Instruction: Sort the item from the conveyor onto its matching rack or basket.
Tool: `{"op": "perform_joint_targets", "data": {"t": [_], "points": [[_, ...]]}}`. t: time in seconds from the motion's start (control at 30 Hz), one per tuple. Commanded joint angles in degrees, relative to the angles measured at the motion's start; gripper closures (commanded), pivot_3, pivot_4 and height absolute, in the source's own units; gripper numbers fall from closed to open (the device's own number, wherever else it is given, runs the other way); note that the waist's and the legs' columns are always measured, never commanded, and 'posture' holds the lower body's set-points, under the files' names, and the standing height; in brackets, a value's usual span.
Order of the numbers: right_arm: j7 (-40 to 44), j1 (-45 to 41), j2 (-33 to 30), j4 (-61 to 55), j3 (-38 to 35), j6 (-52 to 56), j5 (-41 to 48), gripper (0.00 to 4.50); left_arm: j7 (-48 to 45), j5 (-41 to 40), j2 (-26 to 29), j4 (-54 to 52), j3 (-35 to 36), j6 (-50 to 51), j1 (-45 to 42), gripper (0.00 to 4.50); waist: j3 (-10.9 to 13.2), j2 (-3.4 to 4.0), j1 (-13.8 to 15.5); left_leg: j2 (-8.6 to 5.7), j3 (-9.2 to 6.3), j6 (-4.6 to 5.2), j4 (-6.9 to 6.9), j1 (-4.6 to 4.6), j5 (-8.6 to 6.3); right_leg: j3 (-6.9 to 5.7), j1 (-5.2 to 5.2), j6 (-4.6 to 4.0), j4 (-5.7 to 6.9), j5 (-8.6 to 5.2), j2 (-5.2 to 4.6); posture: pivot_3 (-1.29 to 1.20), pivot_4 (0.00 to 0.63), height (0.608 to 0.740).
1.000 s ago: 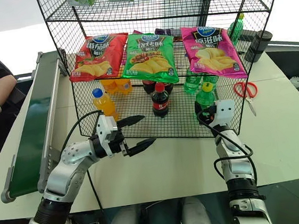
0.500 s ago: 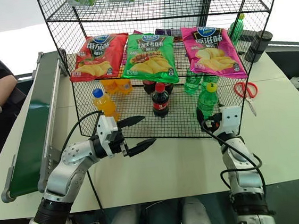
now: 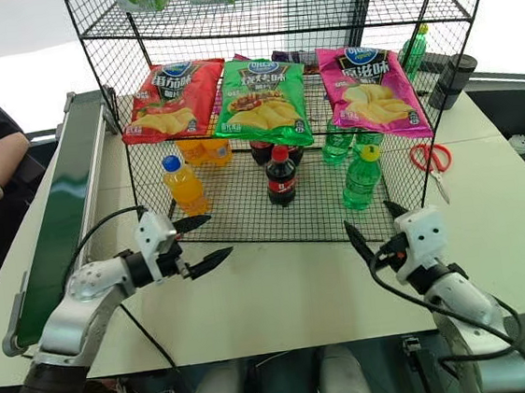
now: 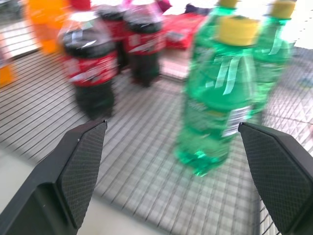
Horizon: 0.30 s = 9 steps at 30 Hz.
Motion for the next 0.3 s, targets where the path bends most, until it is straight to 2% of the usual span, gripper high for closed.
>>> {"op": "perform_joint_targets", "data": {"t": [0.03, 0.3], "points": [[3.91, 2.42, -2.43, -4.95, -4.54, 0.57, 5.23, 0.02, -1.23, 0.13, 1.82, -1.13, 2.22, -2.54, 0.87, 0.00, -0.01, 0.02, 0.04, -0.02, 0.00, 0.00, 0.00, 0.01, 0.00, 0.00, 0.00, 0.00, 0.00, 0.00, 0.00, 0.00, 0.150, 0.730], [6.20, 3.96, -4.58, -2.76, -9.22, 0.19, 5.95, 0.02, -3.45, -1.03, 2.56, 0.11, 3.04, -3.37, 1.05, 0.00, -0.04, -0.03, -0.01, 0.00, 0.00, 0.01, -0.02, 0.04, -0.01, 0.00, 0.02, 0.00, -0.01, 0.00, -0.03, 0.00, 0.150, 0.730]]}}
